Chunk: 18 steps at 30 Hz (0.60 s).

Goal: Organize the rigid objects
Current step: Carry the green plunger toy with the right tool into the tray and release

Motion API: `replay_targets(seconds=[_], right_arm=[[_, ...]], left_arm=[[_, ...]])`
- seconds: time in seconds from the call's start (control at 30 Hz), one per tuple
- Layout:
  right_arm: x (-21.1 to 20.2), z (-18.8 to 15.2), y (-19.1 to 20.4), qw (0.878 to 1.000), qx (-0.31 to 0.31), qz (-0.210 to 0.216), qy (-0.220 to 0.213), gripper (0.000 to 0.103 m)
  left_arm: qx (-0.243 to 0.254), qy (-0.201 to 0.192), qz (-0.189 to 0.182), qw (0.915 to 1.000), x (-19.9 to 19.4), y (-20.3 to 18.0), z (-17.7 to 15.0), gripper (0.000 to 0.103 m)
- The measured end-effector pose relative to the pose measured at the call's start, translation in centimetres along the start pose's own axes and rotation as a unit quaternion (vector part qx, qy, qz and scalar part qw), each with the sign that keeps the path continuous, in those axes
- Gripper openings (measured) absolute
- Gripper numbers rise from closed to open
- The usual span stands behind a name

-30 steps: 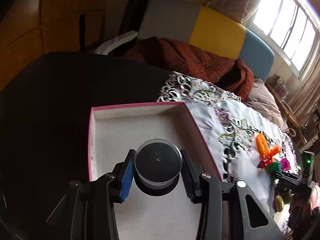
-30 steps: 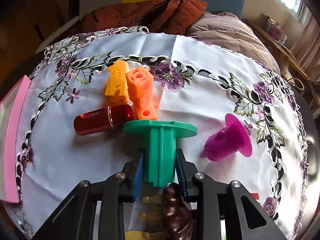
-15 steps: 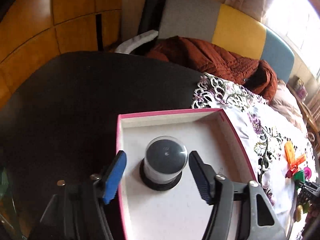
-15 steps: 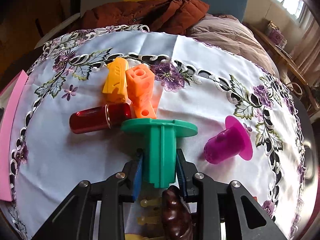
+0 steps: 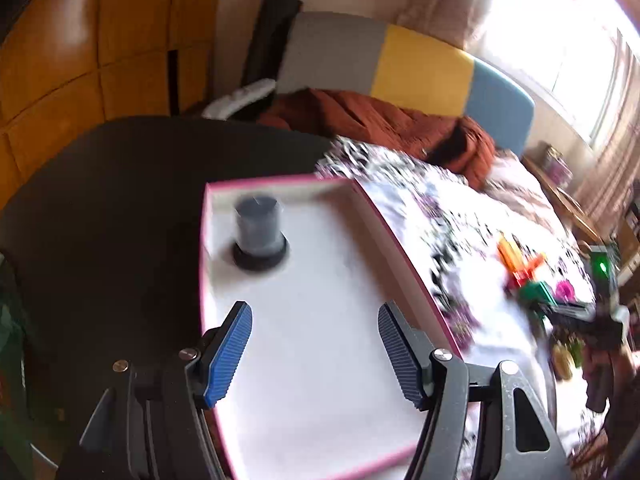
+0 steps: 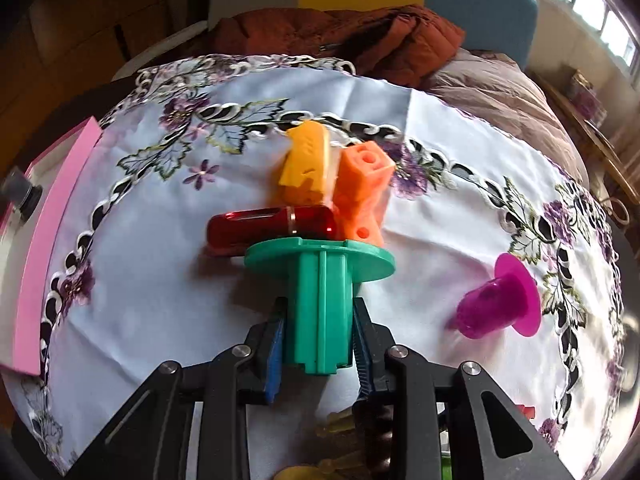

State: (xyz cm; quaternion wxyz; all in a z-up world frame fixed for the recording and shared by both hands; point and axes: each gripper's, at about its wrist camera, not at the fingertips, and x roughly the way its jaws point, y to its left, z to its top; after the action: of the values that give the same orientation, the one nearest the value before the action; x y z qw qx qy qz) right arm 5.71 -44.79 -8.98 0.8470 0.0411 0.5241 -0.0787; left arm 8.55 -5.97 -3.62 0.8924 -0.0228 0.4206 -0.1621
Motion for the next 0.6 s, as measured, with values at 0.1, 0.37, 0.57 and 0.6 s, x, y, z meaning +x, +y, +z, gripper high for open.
replay_targets(seconds=[0.1,0.37,0.57,0.6], right_arm=[[-0.1,-0.2,1.2,1.000,-0.018,0.022,0.002,0.030],[0.2,-0.6,1.6,1.000,-0.012,0.024,0.011,0.030],[0.4,-0.6,1.5,1.000,-0.005,0.025,0.010,0.031],[0.4,-0.6,1.5,1.000,-0.005,0.026,0.010,0.031]], left_arm=[[0.011,0.004,0.008,0.9999,-0.5,-1.5,-1.1,0.067],[0.024,-0.022,0.057,0.9978,-2.6,-3.6,-2.6,0.067],[0.005,-0.035,0.094,0.9949,-3.7,-2.9,-2.6,0.067],[0.004,-0.039,0.099,0.9943,-3.9,-2.7,-2.5,0.067]])
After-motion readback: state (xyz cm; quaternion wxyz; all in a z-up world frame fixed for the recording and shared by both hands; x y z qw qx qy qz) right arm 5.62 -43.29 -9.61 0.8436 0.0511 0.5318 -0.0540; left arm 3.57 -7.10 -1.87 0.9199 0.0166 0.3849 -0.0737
